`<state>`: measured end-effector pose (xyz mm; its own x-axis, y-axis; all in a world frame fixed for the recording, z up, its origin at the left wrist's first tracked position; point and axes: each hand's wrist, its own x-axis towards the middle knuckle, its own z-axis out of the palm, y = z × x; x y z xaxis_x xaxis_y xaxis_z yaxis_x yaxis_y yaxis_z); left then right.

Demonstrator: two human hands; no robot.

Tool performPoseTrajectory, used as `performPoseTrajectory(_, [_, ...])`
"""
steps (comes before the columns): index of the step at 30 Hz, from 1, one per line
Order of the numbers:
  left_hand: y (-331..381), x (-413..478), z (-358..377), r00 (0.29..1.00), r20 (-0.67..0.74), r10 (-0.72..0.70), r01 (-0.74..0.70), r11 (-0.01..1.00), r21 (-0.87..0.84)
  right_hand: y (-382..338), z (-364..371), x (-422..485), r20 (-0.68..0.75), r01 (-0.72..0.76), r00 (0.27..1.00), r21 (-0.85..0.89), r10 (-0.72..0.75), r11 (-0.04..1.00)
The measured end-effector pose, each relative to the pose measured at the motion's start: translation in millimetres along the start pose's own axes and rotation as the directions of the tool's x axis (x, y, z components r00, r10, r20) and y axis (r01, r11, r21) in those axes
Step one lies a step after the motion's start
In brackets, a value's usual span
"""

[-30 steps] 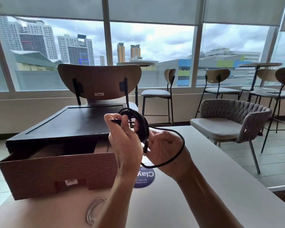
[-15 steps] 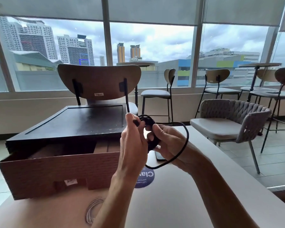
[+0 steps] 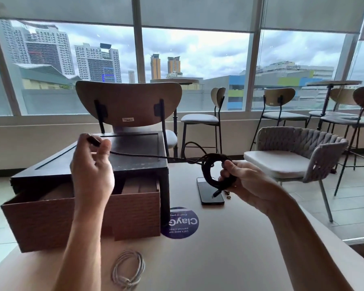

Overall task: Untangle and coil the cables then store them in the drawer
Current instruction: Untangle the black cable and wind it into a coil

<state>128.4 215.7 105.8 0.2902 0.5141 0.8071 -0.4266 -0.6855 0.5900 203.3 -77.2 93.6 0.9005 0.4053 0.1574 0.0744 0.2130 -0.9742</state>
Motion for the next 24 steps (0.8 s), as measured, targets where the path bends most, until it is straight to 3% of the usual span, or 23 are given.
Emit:
performPoseTrajectory(3, [-7.9, 7.6, -13.8, 0.977, -0.151, -0.154, 0.121, 0.971, -0.206, -3.3, -8.4, 0.9, -0.045, 0.007, 0.999, 0.093, -0.002, 0.996])
performPoseTrajectory(5, [-15.4, 14.6, -24.2, 0.911, -0.240, -0.335, 0.212, 0.880, -0.425, -6.9, -14.0, -1.0, -0.089, 0.024, 0.996, 0.192, -0.007, 0.981])
performPoseTrajectory(8, [-26.0, 21.6, -32.3, 0.813, -0.209, -0.543, 0.314, 0.711, -0.629, -9.3, -14.0, -1.0, -0.107, 0.040, 0.994, 0.278, -0.010, 0.960])
performPoseTrajectory(10, [-23.3, 20.4, -35.1, 0.804, -0.099, -0.586, 0.380, 0.635, -0.673, -8.3, -10.7, 1.9, -0.130, 0.068, 0.991, 0.289, -0.031, 0.955])
performPoseTrajectory(13, [-12.2, 12.2, -44.4, 0.822, 0.177, -0.541, 0.538, 0.638, -0.551, -12.9, -9.2, 1.6, -0.193, 0.145, 0.978, 0.331, -0.083, 0.932])
performPoseTrajectory(15, [-7.4, 7.8, -51.2, 0.782, 0.386, -0.489, 0.607, 0.739, -0.293, -18.4, -8.8, -0.3, -0.228, 0.202, 0.965, 0.321, -0.132, 0.925])
performPoseTrajectory(17, [-2.7, 5.8, -51.2, 0.740, 0.534, -0.409, 0.406, 0.904, 0.131, -21.0, -6.8, -1.5, -0.241, 0.247, 0.953, 0.266, -0.184, 0.932])
performPoseTrajectory(19, [15.1, 4.1, -43.3, 0.669, 0.648, -0.364, 0.125, 0.915, 0.384, -21.0, -2.3, -1.4, -0.241, 0.270, 0.946, 0.205, -0.219, 0.941])
performPoseTrajectory(21, [33.7, 1.1, -27.4, 0.627, 0.734, -0.263, -0.019, 0.936, 0.352, -21.0, 3.0, -2.3, -0.219, 0.277, 0.946, 0.171, -0.238, 0.945])
performPoseTrajectory(22, [44.2, -2.0, -16.6, 0.627, 0.749, -0.213, 0.008, 0.964, 0.267, -21.0, 6.0, -3.5, -0.196, 0.279, 0.950, 0.169, -0.245, 0.945])
performPoseTrajectory(24, [65.6, -13.0, 3.8, 0.629, 0.758, -0.171, 0.202, 0.978, 0.053, -21.7, 13.7, -6.5, -0.128, 0.282, 0.956, 0.161, -0.263, 0.946])
